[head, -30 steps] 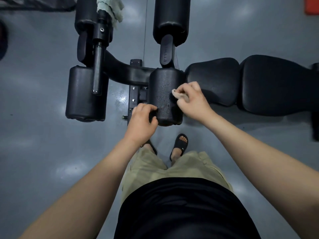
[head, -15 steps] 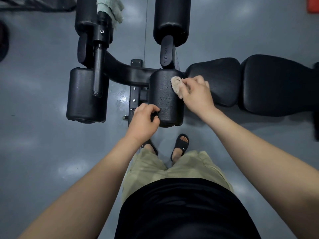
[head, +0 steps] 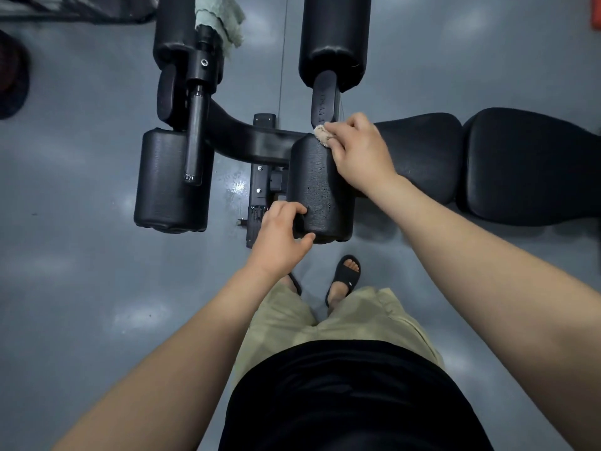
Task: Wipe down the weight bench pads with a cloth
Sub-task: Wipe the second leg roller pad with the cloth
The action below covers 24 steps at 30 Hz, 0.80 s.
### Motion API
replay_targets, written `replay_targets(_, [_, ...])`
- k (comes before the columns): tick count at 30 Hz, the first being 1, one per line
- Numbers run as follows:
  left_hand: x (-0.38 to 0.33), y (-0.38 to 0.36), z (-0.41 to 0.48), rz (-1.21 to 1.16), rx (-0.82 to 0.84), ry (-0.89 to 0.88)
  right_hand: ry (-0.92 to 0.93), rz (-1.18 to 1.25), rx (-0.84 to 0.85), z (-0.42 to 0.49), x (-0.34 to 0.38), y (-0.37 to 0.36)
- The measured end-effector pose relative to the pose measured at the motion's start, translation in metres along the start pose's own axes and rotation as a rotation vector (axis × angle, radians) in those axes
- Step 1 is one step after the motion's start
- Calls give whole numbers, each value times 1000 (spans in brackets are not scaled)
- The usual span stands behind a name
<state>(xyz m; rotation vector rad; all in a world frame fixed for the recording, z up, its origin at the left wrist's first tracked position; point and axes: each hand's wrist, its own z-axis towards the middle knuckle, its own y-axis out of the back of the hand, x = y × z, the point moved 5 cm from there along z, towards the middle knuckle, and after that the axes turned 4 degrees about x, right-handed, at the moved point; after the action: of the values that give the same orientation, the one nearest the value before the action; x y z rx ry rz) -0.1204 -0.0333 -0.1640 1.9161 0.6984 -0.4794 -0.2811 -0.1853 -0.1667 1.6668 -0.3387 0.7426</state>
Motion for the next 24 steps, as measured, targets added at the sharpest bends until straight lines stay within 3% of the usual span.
replay_targets(6, [4,-1,3,-16,-7,-19,168,-33,-53,-28,0,-6])
replay_targets(24, [9,4,4,-70,-28,-101,257,130,23,-136,7,-30])
